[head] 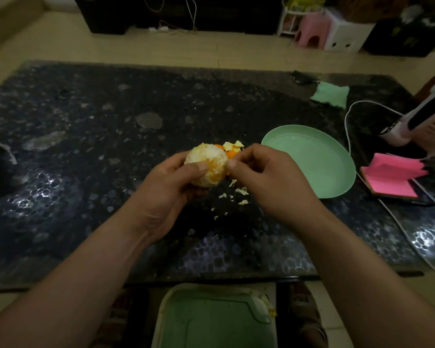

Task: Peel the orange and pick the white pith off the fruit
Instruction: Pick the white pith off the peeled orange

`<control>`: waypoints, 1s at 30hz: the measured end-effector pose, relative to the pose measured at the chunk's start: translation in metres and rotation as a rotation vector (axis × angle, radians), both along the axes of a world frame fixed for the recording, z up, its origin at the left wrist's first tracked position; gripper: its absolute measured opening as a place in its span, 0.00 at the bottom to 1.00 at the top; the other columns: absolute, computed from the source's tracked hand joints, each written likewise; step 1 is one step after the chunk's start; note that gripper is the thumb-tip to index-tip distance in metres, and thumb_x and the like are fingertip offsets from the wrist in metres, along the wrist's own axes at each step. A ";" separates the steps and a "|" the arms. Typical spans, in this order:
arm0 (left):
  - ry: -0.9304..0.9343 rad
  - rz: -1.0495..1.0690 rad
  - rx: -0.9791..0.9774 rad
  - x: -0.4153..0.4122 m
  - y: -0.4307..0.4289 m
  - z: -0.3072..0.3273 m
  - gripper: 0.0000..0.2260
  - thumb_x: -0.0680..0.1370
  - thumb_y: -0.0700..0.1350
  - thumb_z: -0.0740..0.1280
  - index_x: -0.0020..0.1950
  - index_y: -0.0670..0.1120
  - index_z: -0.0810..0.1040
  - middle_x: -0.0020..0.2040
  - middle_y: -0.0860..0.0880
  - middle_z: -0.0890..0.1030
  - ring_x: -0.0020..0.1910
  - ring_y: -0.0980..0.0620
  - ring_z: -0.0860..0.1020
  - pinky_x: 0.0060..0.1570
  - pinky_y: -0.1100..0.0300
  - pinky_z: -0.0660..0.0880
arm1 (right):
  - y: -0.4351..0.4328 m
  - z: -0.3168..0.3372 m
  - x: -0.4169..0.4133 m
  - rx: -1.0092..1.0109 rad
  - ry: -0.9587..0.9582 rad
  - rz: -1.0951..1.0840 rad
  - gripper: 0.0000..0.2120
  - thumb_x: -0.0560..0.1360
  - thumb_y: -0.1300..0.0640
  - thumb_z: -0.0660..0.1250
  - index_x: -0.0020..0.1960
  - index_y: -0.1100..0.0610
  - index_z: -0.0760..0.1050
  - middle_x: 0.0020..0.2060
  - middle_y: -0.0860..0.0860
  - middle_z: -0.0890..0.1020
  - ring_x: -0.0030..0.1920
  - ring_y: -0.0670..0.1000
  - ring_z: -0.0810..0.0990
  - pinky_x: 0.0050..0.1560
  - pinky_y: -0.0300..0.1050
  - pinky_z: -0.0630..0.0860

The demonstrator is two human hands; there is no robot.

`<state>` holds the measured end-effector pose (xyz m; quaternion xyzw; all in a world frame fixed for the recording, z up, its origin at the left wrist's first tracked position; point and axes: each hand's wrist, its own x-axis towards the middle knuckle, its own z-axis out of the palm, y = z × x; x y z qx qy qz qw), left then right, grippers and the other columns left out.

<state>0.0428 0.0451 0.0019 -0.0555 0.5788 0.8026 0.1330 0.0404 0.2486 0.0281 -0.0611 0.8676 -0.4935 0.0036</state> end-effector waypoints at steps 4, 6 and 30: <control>0.049 0.037 -0.020 0.001 0.007 0.003 0.24 0.71 0.47 0.72 0.67 0.44 0.81 0.56 0.46 0.87 0.49 0.54 0.85 0.41 0.63 0.80 | 0.001 0.001 0.001 -0.029 0.000 -0.009 0.06 0.80 0.47 0.73 0.49 0.49 0.83 0.40 0.45 0.86 0.40 0.42 0.83 0.40 0.35 0.76; 0.064 0.047 -0.030 0.001 0.008 0.004 0.24 0.71 0.46 0.72 0.67 0.45 0.80 0.55 0.48 0.88 0.48 0.55 0.85 0.41 0.64 0.80 | 0.001 0.001 0.001 -0.024 -0.001 -0.006 0.05 0.80 0.47 0.74 0.49 0.48 0.83 0.40 0.45 0.86 0.40 0.42 0.83 0.40 0.35 0.76; 0.078 0.018 -0.157 0.000 0.006 -0.002 0.23 0.74 0.49 0.73 0.68 0.44 0.81 0.59 0.46 0.87 0.55 0.50 0.85 0.52 0.57 0.80 | -0.001 -0.009 0.003 0.121 0.209 -0.022 0.07 0.78 0.54 0.72 0.42 0.52 0.77 0.33 0.47 0.80 0.33 0.48 0.77 0.36 0.49 0.76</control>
